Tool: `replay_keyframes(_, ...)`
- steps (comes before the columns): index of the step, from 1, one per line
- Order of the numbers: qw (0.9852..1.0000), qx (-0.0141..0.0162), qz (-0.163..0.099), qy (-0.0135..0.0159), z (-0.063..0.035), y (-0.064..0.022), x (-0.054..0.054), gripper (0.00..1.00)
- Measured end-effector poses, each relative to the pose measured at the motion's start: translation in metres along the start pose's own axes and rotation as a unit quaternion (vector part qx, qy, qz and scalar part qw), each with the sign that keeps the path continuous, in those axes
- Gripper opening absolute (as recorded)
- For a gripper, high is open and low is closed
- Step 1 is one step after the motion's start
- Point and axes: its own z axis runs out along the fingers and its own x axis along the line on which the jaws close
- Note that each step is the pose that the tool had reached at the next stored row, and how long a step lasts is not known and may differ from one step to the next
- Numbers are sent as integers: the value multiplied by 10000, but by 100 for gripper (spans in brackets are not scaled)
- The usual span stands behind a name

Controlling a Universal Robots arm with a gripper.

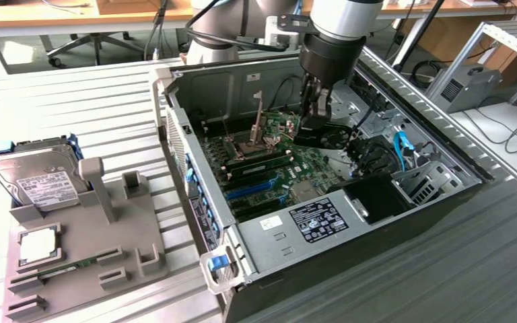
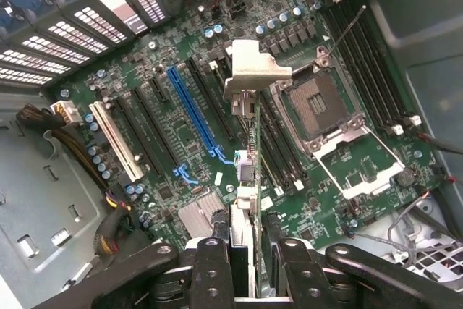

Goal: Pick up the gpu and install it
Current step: 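Insert the gpu into the slot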

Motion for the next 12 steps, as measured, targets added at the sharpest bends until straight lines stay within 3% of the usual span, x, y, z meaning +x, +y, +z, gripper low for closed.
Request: replay_keyframes(12,9999,-2,-111,-1,0,0,0,29)
